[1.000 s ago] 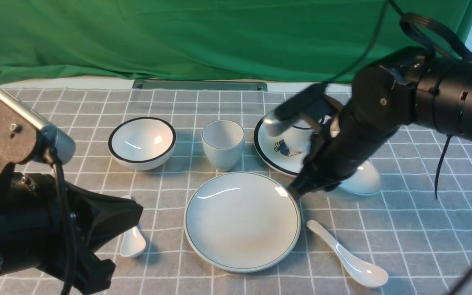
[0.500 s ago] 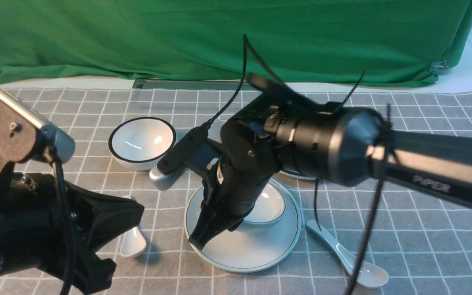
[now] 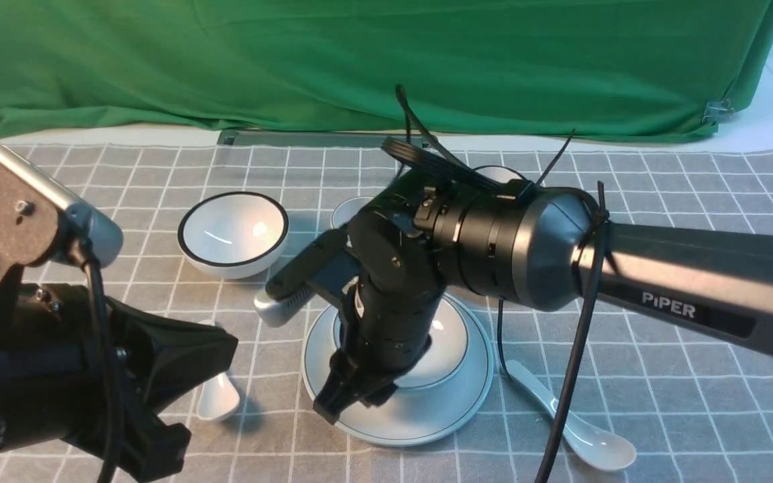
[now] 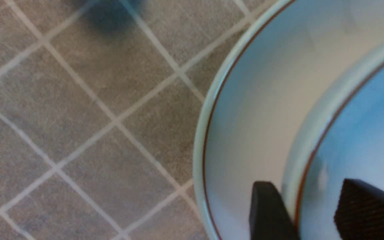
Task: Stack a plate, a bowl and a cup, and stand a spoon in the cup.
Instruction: Use the right arm to put the blue rice bowl into the blue large plate in the middle, then use the left arm to grab a blue teacup
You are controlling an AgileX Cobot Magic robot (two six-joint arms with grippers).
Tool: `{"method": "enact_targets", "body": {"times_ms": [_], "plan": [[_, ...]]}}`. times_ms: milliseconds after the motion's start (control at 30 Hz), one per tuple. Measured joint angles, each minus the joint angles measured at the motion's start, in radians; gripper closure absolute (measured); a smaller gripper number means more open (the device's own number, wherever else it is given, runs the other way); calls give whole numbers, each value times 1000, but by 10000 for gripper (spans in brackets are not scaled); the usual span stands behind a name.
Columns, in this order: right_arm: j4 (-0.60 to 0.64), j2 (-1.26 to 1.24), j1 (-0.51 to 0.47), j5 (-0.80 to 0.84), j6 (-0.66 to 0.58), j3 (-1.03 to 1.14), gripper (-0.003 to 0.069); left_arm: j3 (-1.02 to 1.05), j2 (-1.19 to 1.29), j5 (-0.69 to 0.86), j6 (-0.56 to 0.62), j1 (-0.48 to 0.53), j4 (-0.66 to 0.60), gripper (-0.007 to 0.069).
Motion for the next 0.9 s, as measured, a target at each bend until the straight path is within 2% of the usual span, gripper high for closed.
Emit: {"method": "enact_targets", "body": {"times_ms": [133,467,567,667,700,767,900], "plan": [[3,0,0,31,8,0,223,0,0,0,0,0,-2,607],[12,-151,0,67,8,0,257,-1,4,15,0,0,-6,607],[-21,-248,0,121,8,0,320,-37,35,59,0,0,6,607],[-99,-374,0,185,24,33,461,-140,129,131,1,0,37,607],[-103,-382,0,185,24,37,470,-148,146,135,1,0,41,607],[-154,-487,0,220,53,113,571,-253,265,173,3,0,71,607],[-181,-632,0,218,90,239,626,-395,485,205,42,0,102,607]]}}
